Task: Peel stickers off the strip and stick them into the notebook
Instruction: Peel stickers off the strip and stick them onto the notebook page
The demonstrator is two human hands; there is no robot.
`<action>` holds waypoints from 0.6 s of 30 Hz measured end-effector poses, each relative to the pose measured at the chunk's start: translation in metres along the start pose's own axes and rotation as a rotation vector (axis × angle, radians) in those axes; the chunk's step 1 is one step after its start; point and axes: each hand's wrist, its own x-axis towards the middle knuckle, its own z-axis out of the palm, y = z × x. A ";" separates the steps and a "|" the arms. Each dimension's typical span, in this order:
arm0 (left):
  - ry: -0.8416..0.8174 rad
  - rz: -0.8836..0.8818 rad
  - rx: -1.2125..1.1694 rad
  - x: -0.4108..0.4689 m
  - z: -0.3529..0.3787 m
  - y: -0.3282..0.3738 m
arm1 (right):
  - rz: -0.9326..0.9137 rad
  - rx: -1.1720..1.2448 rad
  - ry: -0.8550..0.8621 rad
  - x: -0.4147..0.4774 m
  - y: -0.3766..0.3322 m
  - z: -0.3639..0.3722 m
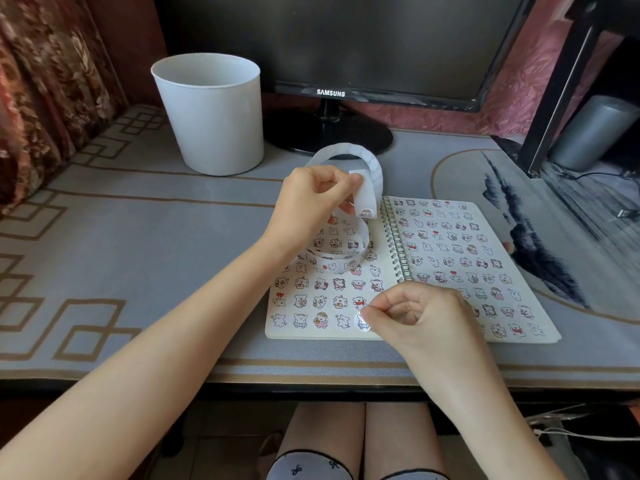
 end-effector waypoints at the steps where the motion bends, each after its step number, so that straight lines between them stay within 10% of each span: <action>1: 0.000 0.001 -0.001 0.000 0.000 0.000 | -0.002 -0.013 0.002 0.000 0.000 0.000; 18: 0.002 0.009 -0.004 0.000 0.001 0.000 | -0.131 -0.204 -0.021 -0.003 0.000 -0.003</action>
